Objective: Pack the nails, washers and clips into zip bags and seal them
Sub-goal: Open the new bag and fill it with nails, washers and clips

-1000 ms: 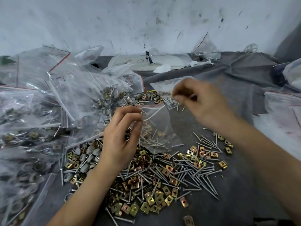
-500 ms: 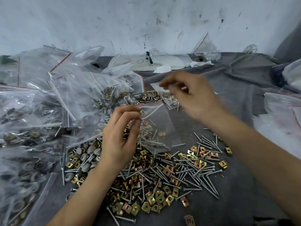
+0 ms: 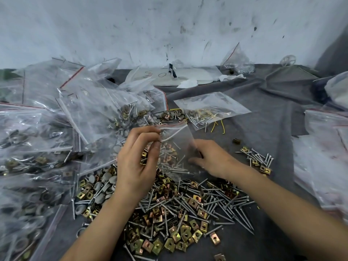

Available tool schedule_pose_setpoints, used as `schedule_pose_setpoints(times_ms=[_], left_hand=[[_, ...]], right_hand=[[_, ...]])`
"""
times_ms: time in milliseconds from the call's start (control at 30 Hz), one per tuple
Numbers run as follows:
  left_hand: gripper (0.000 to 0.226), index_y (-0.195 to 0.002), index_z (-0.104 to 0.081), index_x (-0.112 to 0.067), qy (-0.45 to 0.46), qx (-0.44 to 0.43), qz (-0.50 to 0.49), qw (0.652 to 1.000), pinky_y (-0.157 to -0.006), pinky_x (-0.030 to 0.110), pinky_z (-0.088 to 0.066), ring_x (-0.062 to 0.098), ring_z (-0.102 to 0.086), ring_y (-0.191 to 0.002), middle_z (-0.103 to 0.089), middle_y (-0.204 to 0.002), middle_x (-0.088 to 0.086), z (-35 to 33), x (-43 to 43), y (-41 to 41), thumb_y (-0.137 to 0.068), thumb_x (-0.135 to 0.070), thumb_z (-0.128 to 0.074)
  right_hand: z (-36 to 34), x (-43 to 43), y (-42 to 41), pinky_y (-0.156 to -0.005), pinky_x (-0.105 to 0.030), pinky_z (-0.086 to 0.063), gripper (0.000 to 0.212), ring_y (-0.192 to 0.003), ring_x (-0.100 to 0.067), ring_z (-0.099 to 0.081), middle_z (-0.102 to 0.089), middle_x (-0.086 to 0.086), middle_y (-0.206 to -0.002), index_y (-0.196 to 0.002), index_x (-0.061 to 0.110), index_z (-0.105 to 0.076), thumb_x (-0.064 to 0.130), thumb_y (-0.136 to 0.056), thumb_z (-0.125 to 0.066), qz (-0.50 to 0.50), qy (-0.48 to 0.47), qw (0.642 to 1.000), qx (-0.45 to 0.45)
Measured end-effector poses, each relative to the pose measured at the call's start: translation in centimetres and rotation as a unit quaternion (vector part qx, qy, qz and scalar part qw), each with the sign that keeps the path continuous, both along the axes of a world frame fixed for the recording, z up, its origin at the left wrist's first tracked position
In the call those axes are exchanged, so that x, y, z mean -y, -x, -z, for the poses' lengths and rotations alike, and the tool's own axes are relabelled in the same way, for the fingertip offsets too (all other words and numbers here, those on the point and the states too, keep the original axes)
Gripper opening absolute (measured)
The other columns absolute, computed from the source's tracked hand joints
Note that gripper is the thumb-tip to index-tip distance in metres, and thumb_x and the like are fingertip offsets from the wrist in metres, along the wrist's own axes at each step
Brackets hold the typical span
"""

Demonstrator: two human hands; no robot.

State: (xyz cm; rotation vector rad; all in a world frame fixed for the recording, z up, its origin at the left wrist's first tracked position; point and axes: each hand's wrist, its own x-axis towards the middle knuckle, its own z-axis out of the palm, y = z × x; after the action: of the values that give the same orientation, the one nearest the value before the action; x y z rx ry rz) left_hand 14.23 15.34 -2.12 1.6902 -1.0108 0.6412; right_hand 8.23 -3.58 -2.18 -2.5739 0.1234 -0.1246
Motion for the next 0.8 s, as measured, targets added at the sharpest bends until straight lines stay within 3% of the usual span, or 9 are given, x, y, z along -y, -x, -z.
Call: schedule_pose_setpoints(times_ms=[133, 233, 300, 367, 500, 567, 667, 800], left_hand=[[0.017, -0.093, -0.061, -0.008, 0.002, -0.009, 0.010, 1.000, -0.079, 0.023, -0.047, 0.010, -0.057, -0.097, -0.058, -0.104, 0.001, 0.0, 0.0, 0.0, -0.093, -0.016, -0.046], [0.014, -0.102, -0.056, -0.016, 0.001, -0.023, 0.018, 1.000, -0.078, 0.029, -0.051, 0.008, -0.058, -0.097, -0.059, -0.105, -0.003, 0.1, 0.0, -0.2, -0.093, -0.019, -0.046], [0.020, -0.113, -0.051, -0.023, -0.001, -0.052, 0.025, 0.998, -0.083, 0.030, -0.054, 0.004, -0.059, -0.101, -0.058, -0.107, -0.010, 0.1, 0.0, -0.1, -0.093, -0.023, -0.046], [0.028, -0.121, -0.047, -0.028, 0.004, -0.070, 0.045, 0.997, -0.090, 0.029, -0.052, 0.003, -0.059, -0.107, -0.058, -0.112, -0.012, 0.1, 0.1, -0.1, -0.093, -0.024, -0.049], [0.018, -0.104, -0.062, -0.020, -0.037, -0.016, 0.050, 0.998, -0.089, 0.028, -0.050, 0.010, -0.061, -0.109, -0.062, -0.116, -0.001, -0.2, 0.0, 0.1, -0.094, -0.029, -0.050], [0.028, -0.095, -0.069, -0.009, -0.048, 0.011, 0.057, 0.997, -0.090, 0.021, -0.048, 0.011, -0.061, -0.109, -0.064, -0.116, 0.006, -0.2, -0.1, 0.2, -0.095, -0.029, -0.050], [0.031, -0.091, -0.070, -0.002, -0.058, 0.002, 0.069, 0.996, -0.090, 0.023, -0.049, 0.013, -0.062, -0.108, -0.064, -0.117, 0.008, -0.4, -0.1, 0.4, -0.091, -0.028, -0.054], [0.023, -0.088, -0.070, 0.000, -0.060, -0.004, 0.084, 0.995, -0.089, 0.031, -0.052, 0.015, -0.063, -0.107, -0.064, -0.119, 0.009, -0.2, 0.1, 0.3, -0.090, -0.022, -0.063]], right_hand=[[-0.2, 0.3, 0.2, -0.079, -0.032, -0.048, 0.008, -0.091, -0.019, -0.061, -0.065, -0.003, -0.097, -0.095, 0.016, -0.061, 0.012, -0.089, -0.063, 0.062, -0.094, 0.992, 0.049], [-2.1, 0.3, 0.4, -0.080, -0.036, -0.052, 0.019, -0.083, -0.017, -0.060, -0.063, 0.000, -0.085, -0.082, 0.023, -0.058, 0.005, -0.087, -0.063, 0.142, -0.238, 0.949, 0.150], [-3.8, -0.1, 1.2, -0.075, -0.031, -0.056, 0.024, -0.073, -0.010, -0.062, -0.064, 0.007, -0.075, -0.079, 0.025, -0.060, 0.002, -0.086, -0.064, 0.140, -0.296, 0.917, 0.230], [-5.3, -1.2, 2.4, -0.071, -0.022, -0.056, 0.026, -0.071, -0.005, -0.066, -0.068, 0.011, -0.074, -0.079, 0.028, -0.063, 0.003, -0.084, -0.066, 0.099, -0.317, 0.906, 0.263], [-5.7, -4.3, 3.9, -0.068, -0.017, -0.054, 0.024, -0.070, -0.009, -0.070, -0.072, 0.005, -0.075, -0.082, 0.023, -0.067, 0.000, -0.081, -0.068, 0.034, -0.316, 0.924, 0.213], [-5.1, -5.3, 4.1, -0.072, -0.024, -0.057, 0.023, -0.070, -0.013, -0.070, -0.072, -0.001, -0.074, -0.082, 0.021, -0.067, -0.002, -0.082, -0.067, 0.028, -0.323, 0.928, 0.182], [-4.4, -5.9, 4.1, -0.078, -0.032, -0.058, 0.029, -0.075, -0.014, -0.071, -0.073, -0.002, -0.078, -0.081, 0.027, -0.068, -0.002, -0.084, -0.066, 0.027, -0.341, 0.926, 0.157], [-3.9, -6.1, 3.9, -0.070, -0.021, -0.055, 0.030, -0.074, -0.011, -0.071, -0.073, 0.003, -0.076, -0.079, 0.027, -0.068, -0.002, -0.084, -0.065, 0.030, -0.365, 0.916, 0.167]])
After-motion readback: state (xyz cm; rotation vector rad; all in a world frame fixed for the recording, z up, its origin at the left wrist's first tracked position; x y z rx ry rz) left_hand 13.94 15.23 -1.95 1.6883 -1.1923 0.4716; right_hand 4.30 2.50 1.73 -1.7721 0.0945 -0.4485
